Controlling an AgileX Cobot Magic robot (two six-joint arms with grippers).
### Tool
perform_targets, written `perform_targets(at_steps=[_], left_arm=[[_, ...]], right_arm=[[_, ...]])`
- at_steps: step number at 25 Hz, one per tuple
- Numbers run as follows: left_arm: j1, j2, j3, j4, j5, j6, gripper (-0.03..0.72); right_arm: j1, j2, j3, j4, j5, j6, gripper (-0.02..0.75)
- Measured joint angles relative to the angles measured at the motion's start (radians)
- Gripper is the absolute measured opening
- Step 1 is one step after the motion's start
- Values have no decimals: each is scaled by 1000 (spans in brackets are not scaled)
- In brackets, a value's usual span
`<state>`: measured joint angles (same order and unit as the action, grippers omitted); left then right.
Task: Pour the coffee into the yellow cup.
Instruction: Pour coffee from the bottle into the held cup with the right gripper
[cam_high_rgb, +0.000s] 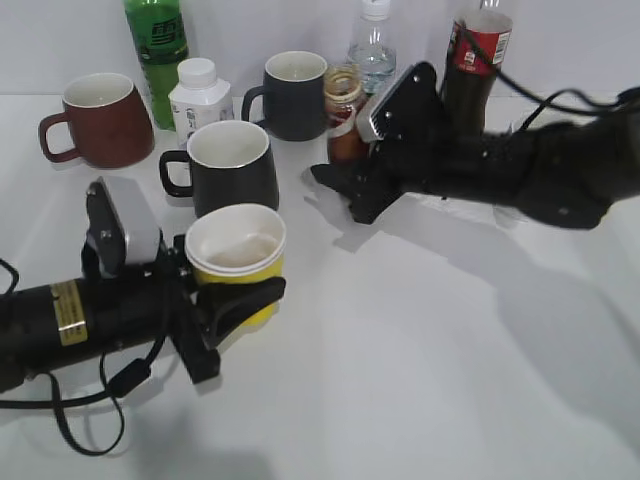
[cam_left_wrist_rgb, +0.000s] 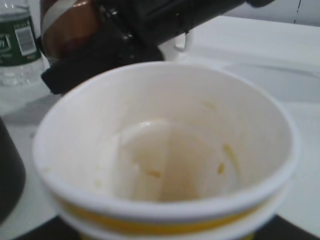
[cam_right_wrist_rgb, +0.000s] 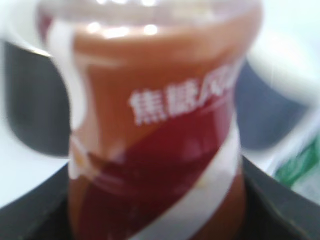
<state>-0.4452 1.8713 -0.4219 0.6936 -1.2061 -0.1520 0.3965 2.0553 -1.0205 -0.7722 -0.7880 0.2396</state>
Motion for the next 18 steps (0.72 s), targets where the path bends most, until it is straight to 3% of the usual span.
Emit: perform_targets(at_steps=[6, 18], left_arm=[[0, 0, -57, 8, 21, -1, 344], [-107, 14, -202, -44, 191, -1, 344]], right_arm=[[0, -95, 0, -156, 41, -159, 501], [0, -162, 0, -174, 92, -500, 501]])
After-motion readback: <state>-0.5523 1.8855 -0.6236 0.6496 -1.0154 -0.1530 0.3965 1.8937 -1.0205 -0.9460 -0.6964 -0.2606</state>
